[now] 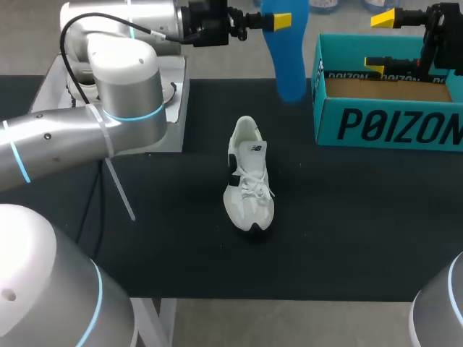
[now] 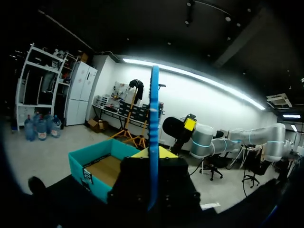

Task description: Take the shoe out of the shoebox, open the shoe tongue, remove and reinsert the insole, then place the shoe into the shoebox

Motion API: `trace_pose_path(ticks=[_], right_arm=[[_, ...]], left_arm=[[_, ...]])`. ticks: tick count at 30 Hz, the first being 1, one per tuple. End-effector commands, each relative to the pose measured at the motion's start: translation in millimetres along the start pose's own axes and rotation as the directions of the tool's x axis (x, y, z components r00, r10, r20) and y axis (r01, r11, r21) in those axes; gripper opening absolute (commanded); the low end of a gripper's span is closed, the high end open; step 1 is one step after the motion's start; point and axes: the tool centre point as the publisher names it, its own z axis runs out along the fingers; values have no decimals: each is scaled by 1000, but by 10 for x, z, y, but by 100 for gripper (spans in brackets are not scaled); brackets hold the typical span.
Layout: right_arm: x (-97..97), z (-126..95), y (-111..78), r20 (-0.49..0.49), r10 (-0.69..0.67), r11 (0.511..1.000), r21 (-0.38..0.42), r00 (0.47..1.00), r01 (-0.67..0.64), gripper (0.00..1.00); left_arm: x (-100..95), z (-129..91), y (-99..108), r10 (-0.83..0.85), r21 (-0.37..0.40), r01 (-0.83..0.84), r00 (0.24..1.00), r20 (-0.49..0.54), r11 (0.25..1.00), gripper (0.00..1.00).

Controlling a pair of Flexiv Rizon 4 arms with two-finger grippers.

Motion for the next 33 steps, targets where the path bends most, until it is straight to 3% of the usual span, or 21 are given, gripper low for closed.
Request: trace_pose_path(ticks=[1, 4, 6, 19, 20, 22, 23, 27, 28, 29, 30, 33], right_arm=[[-3, 12, -5, 1, 1, 1000, -3, 1000, -1, 100], [-3, 12, -5, 1, 1, 1000, -3, 1000, -1, 100], [-3, 12, -5, 1, 1, 1000, -3, 1000, -1, 100], [-3, 12, -5, 1, 1, 1000, -3, 1000, -1, 100], [-3, 12, -5, 1, 1, 1000, -3, 1000, -1, 100], [-3, 12, -5, 1, 1, 1000, -3, 1000, -1, 100], [-3, 12, -5, 1, 1, 1000, -3, 1000, -1, 100], [-3, 12, -5, 1, 1, 1000, -3, 1000, -1, 100], [-3, 12, -5, 1, 1, 1000, -3, 1000, -1, 100], [-3, 12, -5, 1, 1, 1000, -3, 1000, -1, 100], [-3, 12, -5, 1, 1, 1000, -3, 1000, -1, 100], [-3, 12, -5, 1, 1, 1000, -3, 1000, -1, 100]], left_arm=[[4, 13, -14, 201, 128, -191, 977, -70, 973, 0], [-15, -12, -110, 240, 260, -196, 959, -150, 945, 0], [-29, -42, -221, 191, 341, -113, 960, -206, 933, 0], [-23, -44, -250, 179, 332, -101, 961, -212, 938, 0], [-49, -26, -286, 250, 319, -193, 957, -146, 928, 0], [-44, -50, -310, 409, 189, -377, 894, -181, 907, 0], [-62, -40, -342, 489, 194, -454, 844, -220, 870, 0], [-70, 28, -414, 695, 315, -620, 650, -306, 719, 0], [-108, 43, -420, 757, 369, -661, 571, -318, 654, 0], [-125, 44, -408, 772, 425, -645, 553, -314, 635, 0], [-177, 43, -401, 848, 487, -694, 444, -291, 531, 0], [-177, 43, -401, 848, 487, -694, 444, -291, 531, 0]])
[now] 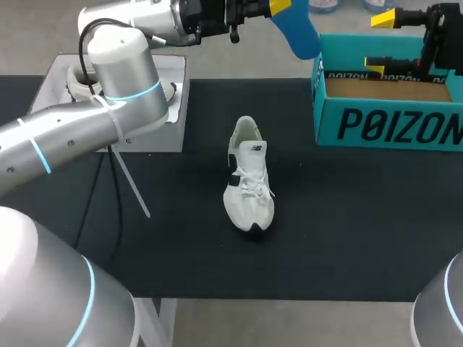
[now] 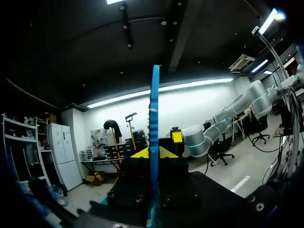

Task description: Take the shoe out of the shoebox, open the shoe tongue, remove and reinsert the insole, then place the shoe into the shoebox

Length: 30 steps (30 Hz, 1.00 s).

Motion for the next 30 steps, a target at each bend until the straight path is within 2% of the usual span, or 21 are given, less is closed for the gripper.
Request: trace_pose_path(ticks=[1, 16, 20, 21, 25, 26, 28, 29, 30], right_arm=[[-3, 13, -3, 0, 0, 1000, -2, 1000, 0, 100], [-3, 13, -3, 0, 0, 1000, -2, 1000, 0, 100], [-3, 13, -3, 0, 0, 1000, -2, 1000, 0, 100], [-3, 13, -3, 0, 0, 1000, -2, 1000, 0, 100], [66, 95, 11, -11, -3, 1000, 7, 1000, 3, 100], [77, 110, 15, -11, -3, 1000, 8, 1000, 3, 100], [83, 127, 21, -12, -4, 1000, 9, 1000, 4, 100], [83, 133, 23, -12, -5, 1000, 10, 1000, 5, 100], [80, 136, 26, -11, -5, 1000, 10, 1000, 5, 100]], left_arm=[[-144, -8, 75, 446, 161, -417, 848, -286, 895, 0], [-144, -8, 75, 446, 161, -417, 848, -286, 895, 0], [-113, 53, 69, 586, -8, -627, 732, -348, 779, 0], [-102, 60, 88, 585, -56, -643, 727, -360, 764, 0], [-61, 52, 139, 668, -157, -746, 654, -356, 647, 0], [-49, 50, 146, 661, -188, -748, 655, -367, 636, 0], [-29, 46, 148, 708, -183, -779, 623, -332, 599, 0], [-26, 44, 152, 697, -158, -755, 650, -303, 636, 0], [-26, 44, 152, 697, -158, -755, 650, -303, 636, 0]])
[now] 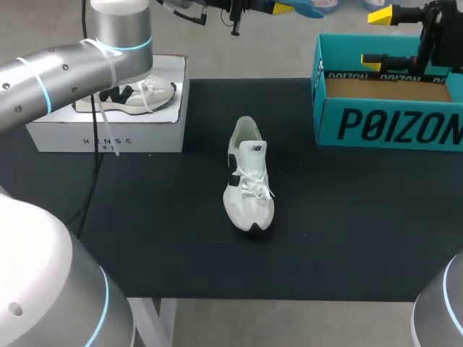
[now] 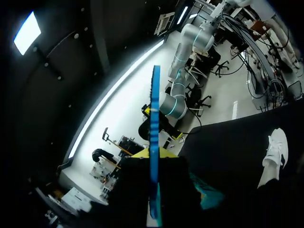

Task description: Take the shoe out of the shoebox, open the shoe tongue, remove and reinsert the insole, then place the shoe into the shoebox

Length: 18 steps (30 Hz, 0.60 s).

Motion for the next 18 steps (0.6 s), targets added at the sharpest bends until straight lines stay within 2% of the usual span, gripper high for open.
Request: trace_pose_path(ticks=[1, 10, 13, 15, 18], right_arm=[[-8, 53, 35, 5, 3, 1000, 2, 1000, -3, 100], [6, 53, 33, 18, 11, 1000, 11, 1000, -11, 100], [55, 47, 37, 10, 6, 1000, -4, 1000, -6, 100], [96, 43, 44, 5, 2, 1000, -15, 1000, -2, 100], [144, 47, 60, -1, -1, 1000, -22, 1000, 1, 100]], left_arm=[[62, 2, -136, 97, -212, -84, 994, 49, 974, 0], [62, 2, -136, 97, -212, -84, 994, 49, 974, 0], [-13, -14, -137, 303, -339, -302, 952, -51, 891, 0], [-50, -26, -154, 424, -377, -413, 904, -58, 829, 0], [-68, -34, -171, 528, -386, -512, 846, -72, 767, 0]])
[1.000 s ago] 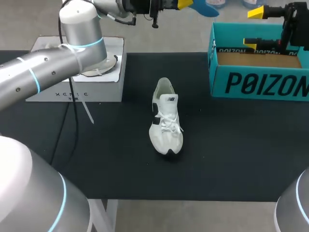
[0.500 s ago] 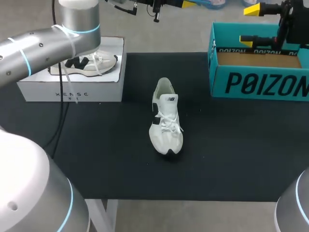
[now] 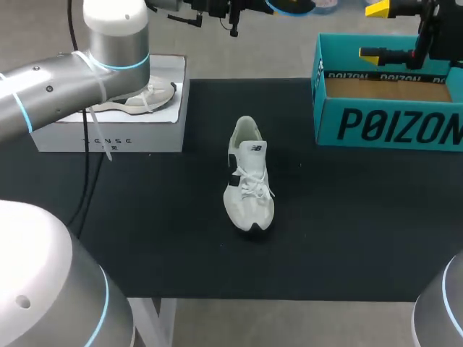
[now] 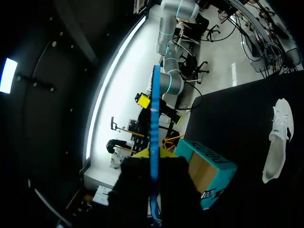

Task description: Take the shoe out of the shoebox, open the shoe tongue, remove and reinsert the insole, then place the shoe into the shoebox

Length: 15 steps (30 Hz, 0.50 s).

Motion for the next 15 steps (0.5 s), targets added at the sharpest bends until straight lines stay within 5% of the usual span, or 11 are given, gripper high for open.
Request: trace_pose_path(ticks=[1, 7, 15], right_arm=[[70, 24, -11, -1, -2, 1000, -16, 1000, 2, 100], [191, 83, 37, -17, -14, 1000, -11, 1000, 14, 100], [298, 242, 92, -32, -43, 999, 32, 999, 45, 100]], left_arm=[[-23, -19, -71, 316, -159, -308, 948, 28, 938, 0], [-110, 7, -126, 437, -98, -428, 894, 97, 898, 0], [-46, 116, -108, 385, -23, -389, 900, 203, 921, 0]])
